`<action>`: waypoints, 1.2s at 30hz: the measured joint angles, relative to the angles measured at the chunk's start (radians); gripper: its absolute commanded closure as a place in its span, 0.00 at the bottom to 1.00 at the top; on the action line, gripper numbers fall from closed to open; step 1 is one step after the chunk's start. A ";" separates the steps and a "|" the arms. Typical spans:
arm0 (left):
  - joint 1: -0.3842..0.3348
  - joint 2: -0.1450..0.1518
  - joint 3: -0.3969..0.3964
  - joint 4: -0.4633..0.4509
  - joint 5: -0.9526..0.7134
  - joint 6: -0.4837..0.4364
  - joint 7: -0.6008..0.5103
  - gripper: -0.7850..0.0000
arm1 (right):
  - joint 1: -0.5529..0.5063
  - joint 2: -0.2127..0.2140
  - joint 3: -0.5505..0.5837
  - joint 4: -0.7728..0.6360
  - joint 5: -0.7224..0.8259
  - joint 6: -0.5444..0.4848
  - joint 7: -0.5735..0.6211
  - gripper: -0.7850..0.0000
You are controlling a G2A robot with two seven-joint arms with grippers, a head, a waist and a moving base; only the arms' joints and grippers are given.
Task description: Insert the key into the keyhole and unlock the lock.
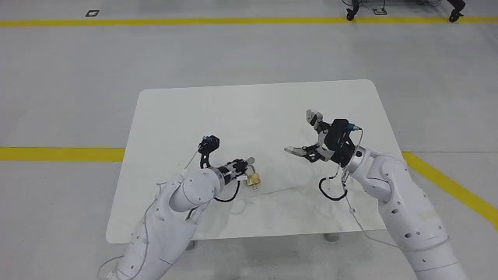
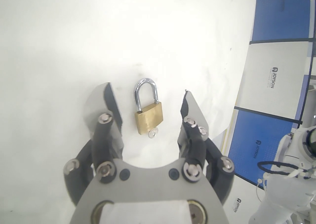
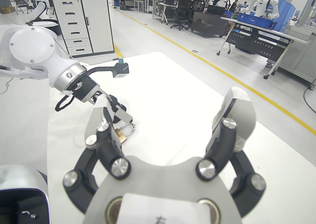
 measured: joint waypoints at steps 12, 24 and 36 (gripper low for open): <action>0.200 0.067 -0.230 -0.311 0.352 -0.217 0.225 0.00 | 0.000 0.000 0.000 0.000 0.000 0.000 0.000 0.00; 0.218 0.096 -0.346 -0.169 0.577 -0.417 0.501 0.00 | 0.000 0.000 0.000 0.000 0.000 0.000 0.000 0.00; 0.199 0.096 -0.350 -0.133 0.579 -0.426 0.531 0.00 | 0.000 0.000 0.000 0.000 0.000 0.000 0.000 0.00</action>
